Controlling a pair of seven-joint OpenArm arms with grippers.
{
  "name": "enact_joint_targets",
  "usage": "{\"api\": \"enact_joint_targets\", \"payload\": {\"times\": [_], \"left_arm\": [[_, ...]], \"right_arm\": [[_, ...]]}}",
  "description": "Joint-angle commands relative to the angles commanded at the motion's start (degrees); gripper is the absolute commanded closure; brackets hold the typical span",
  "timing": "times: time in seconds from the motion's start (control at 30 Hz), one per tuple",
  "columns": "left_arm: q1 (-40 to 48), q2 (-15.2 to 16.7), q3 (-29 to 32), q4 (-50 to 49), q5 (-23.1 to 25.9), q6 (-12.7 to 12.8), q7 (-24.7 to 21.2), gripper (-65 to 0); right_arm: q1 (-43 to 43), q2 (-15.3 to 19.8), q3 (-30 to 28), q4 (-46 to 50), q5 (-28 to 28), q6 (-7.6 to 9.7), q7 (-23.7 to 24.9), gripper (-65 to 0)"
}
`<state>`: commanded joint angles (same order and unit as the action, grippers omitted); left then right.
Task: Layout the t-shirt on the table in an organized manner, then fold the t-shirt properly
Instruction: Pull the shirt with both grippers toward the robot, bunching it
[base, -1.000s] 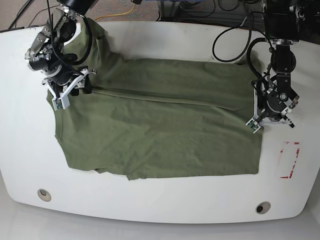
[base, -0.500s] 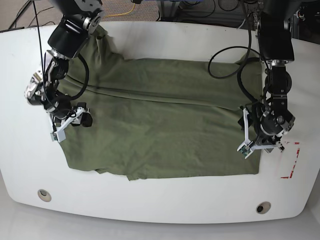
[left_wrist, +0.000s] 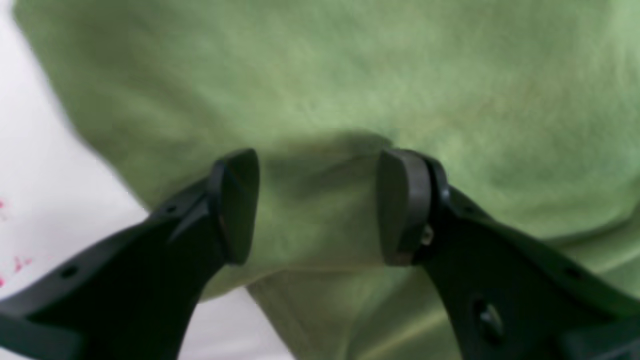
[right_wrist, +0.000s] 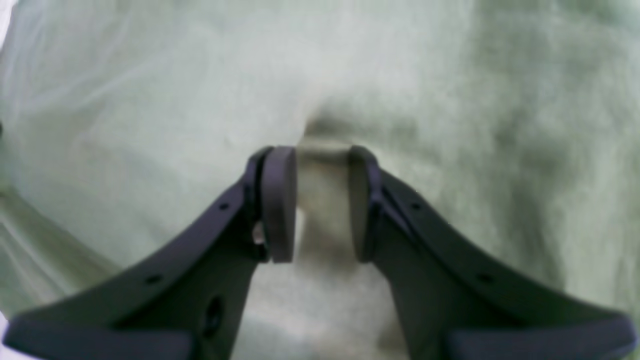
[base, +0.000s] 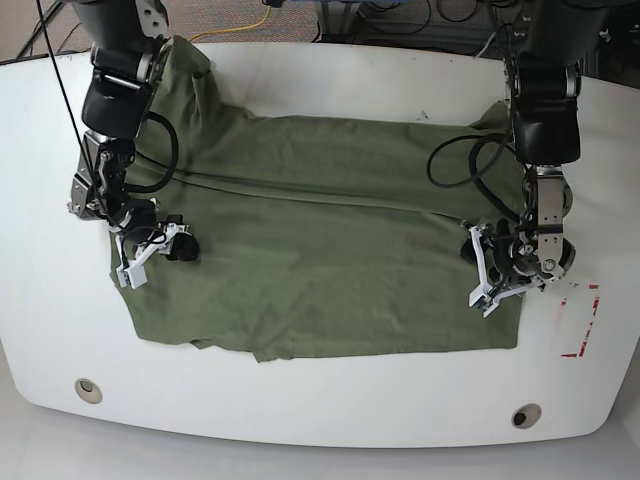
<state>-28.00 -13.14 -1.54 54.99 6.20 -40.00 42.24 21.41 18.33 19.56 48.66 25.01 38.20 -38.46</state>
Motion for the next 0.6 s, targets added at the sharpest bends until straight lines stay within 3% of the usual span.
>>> {"api": "enact_joint_targets", "payload": {"times": [0.4,0.5,0.6], "left_arm": [[-7.4,1.4,0.0,-13.2,0.0,0.0,-10.4,-35.1],[-8.0,1.6,0.0,-14.9,0.0,3.0,-13.3,-35.3],[-8.8,1.7,0.1,-14.9,0.0,3.6,-14.7,-35.3]], "right_arm": [[7.9,2.0,-6.7,-12.7,-0.1,-0.09,12.4,-17.3],[9.1,2.0,-8.3,-13.1,-0.1,-0.09,13.4,-17.3],[10.0,2.0,-8.5,-13.1,-0.1,-0.09,13.4,-17.3]]}}
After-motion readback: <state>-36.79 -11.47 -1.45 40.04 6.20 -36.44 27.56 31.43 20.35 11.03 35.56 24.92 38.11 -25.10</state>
